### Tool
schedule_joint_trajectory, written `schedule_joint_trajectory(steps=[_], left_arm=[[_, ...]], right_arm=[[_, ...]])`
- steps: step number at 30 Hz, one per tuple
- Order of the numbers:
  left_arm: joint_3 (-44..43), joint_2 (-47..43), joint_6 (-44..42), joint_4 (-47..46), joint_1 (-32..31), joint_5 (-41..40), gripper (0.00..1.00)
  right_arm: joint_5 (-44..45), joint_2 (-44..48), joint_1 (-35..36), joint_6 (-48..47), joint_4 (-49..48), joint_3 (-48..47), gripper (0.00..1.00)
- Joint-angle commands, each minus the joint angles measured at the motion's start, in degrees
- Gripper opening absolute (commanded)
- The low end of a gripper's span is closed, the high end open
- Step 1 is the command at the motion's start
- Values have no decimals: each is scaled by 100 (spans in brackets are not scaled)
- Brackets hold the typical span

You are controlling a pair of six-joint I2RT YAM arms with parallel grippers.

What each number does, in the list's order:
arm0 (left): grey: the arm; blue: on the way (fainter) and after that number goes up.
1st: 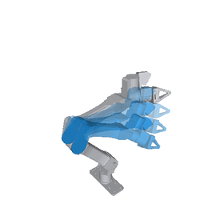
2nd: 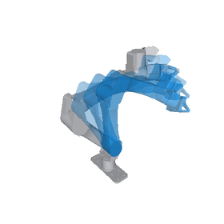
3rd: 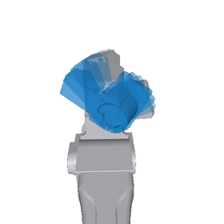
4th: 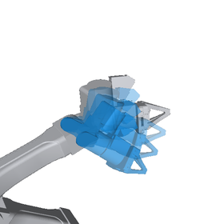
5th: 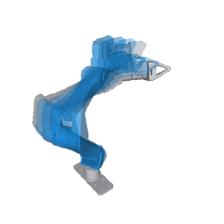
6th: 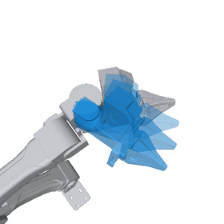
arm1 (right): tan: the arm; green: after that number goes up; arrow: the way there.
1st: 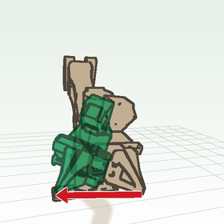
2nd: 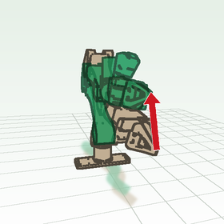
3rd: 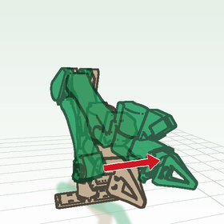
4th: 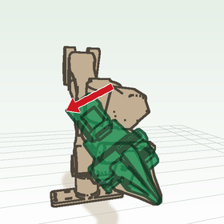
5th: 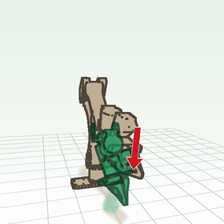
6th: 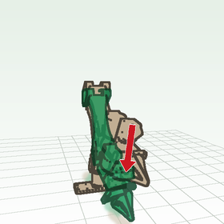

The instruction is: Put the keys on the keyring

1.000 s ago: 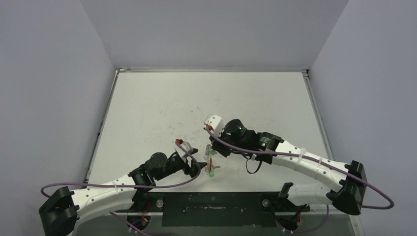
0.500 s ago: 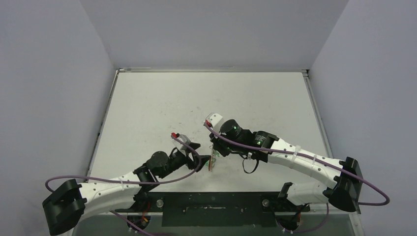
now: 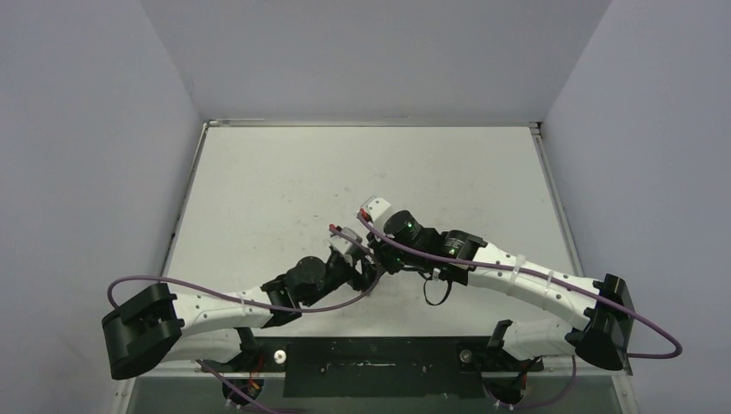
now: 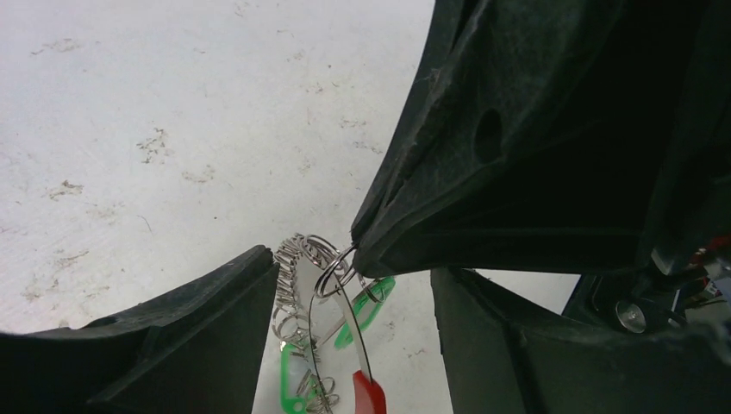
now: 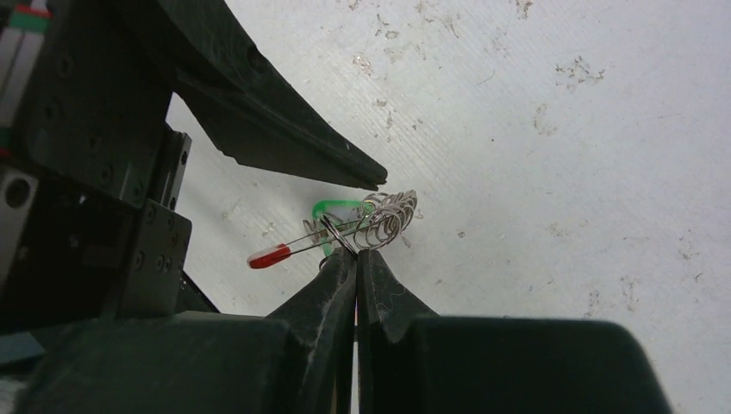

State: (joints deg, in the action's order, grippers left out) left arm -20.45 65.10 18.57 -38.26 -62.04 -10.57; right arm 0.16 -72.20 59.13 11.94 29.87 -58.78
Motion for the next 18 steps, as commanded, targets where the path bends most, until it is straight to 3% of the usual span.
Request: schedule_joint_trajectory(steps=[1,6,10,18], left_arm=[[-330,293,-292,-377,-169,-568,58],[-140,401,-379,-777,-216,-881,21],[22,243,-409,-745,-221,-923,0],[274,-268,-342,-361,-221,-871,0]], right_arm=[[129,-26,71,136,-209,-263,0],[97,-18,67,150,-186,-235,0],[171,16,63,112,-128,-231,0],[196,136,56,21,-31,-326,0]])
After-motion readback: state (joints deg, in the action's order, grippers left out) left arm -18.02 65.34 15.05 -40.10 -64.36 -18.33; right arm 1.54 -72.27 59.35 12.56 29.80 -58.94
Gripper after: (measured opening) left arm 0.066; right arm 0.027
